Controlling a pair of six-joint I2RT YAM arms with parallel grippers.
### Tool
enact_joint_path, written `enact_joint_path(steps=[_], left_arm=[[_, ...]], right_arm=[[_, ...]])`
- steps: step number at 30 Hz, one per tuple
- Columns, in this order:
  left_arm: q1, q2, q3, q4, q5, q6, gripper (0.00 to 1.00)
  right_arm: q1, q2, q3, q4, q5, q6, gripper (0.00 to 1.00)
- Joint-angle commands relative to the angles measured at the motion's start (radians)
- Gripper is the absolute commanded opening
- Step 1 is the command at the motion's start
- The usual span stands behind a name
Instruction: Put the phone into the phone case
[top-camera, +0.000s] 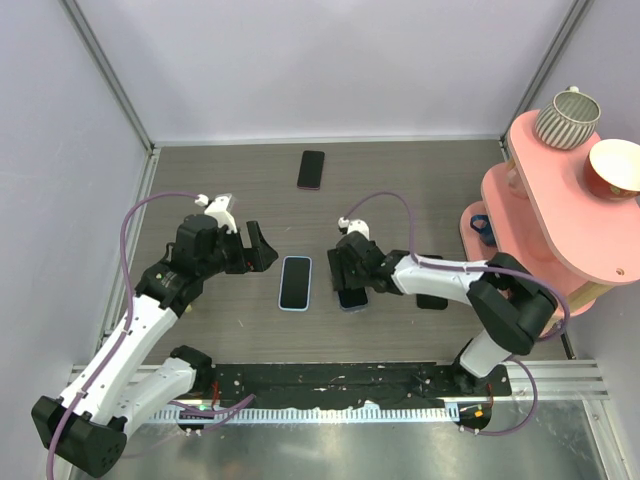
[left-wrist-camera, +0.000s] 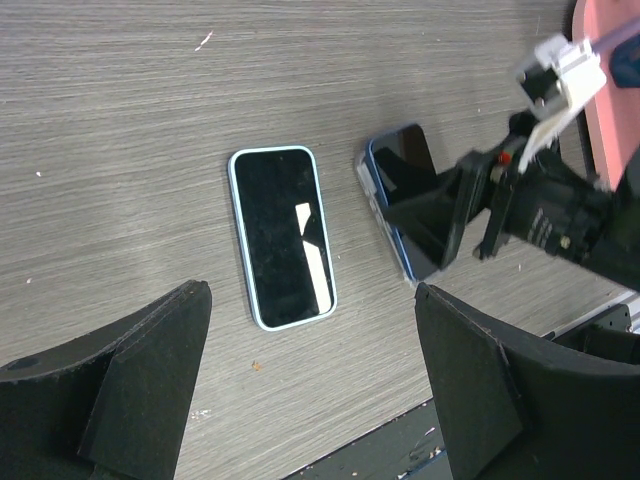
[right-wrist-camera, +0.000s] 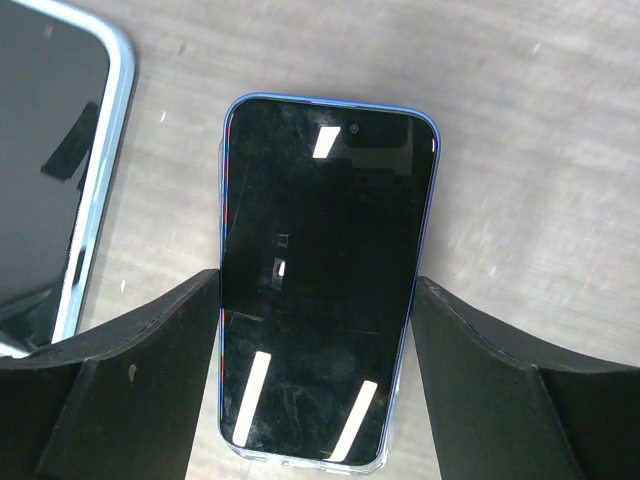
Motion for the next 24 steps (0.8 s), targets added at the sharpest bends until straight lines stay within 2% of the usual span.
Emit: enact_joint_path(steps=[1,3,6,9,13,18,24], left_arm=[[0.002,-0.017,-0.002,0.046,0.001,0.015,0.87],[0.002,-0.017,-0.002,0.047,0.002,0.015,0.87],[0.002,-0.012,-0.002,0.049,0.002,0.015,0.87],[0.002,-0.011,-0.002,0.047,0.002,0.015,0.87],[0.002,-0.008,0.002,0.049,0.011,0.024,0.91],[0.002,0.015,0.008,0.044,0.036,0.027,0.91],[0.002,0.014,0.005,0.047,0.036,0.029,0.91]], right_arm=[[0.064,-0.101,-0.069,-0.038,0.064,0.124,0.50],[0.083,-0.130,-0.127,0.004,0.066,0.159,0.53],[0.115,-0.176,-0.181,0.053,0.073,0.174,0.63],[0.123,-0.201,-0.186,0.055,0.083,0.167,0.68],[0.127,-0.242,-0.157,0.032,0.070,0.139,0.80],[0.127,-0.268,-0.111,-0.042,0.089,0.098,0.84],[0.127,-0.251,-0.131,-0.008,0.017,0.035,0.82]])
